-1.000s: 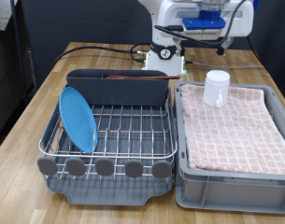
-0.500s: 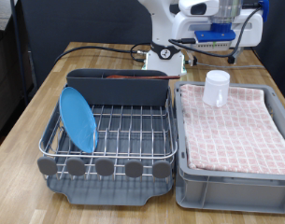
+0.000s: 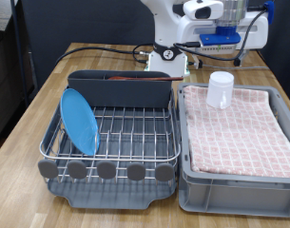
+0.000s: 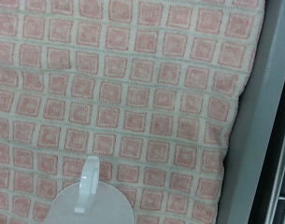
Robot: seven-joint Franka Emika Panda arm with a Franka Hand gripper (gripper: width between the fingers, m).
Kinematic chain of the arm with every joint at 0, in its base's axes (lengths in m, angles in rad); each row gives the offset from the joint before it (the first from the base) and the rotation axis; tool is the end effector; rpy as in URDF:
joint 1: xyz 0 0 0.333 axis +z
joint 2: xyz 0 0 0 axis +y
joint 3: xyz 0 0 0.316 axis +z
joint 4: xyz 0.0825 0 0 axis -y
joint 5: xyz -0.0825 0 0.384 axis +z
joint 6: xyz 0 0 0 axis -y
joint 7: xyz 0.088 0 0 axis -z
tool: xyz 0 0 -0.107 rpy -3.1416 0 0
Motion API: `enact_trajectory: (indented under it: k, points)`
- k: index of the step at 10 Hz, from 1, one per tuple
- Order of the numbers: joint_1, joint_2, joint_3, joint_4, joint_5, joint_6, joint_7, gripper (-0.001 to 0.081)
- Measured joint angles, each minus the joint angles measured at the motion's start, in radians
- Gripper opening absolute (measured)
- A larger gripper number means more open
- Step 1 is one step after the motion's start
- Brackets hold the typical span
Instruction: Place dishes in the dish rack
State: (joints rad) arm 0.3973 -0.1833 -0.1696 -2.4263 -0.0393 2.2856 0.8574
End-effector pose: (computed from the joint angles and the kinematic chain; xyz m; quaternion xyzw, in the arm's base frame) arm 0.4561 0.1046 0.3798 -0.9548 0.2966 -0.0171 0.0107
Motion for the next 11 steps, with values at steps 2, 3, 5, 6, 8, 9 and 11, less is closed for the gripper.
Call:
enact_trajectory:
  k: [2,3,5,6,8,9,11]
  points:
    - [0.001,0.000,0.018,0.001,0.001,-0.020,0.042,0.0802]
    - [0.002,0.000,0.029,0.003,0.002,-0.039,0.068,0.0802]
    - [0.007,0.000,0.049,0.004,0.008,-0.047,0.108,0.0802]
    - [0.009,0.000,0.057,0.004,0.014,-0.047,0.123,0.0802]
    - [0.012,0.000,0.069,0.000,0.020,-0.048,0.134,0.0802]
    - [0.012,0.000,0.075,-0.004,0.023,-0.048,0.136,0.0802]
    - [0.012,0.002,0.081,-0.015,0.039,-0.057,0.146,0.0802]
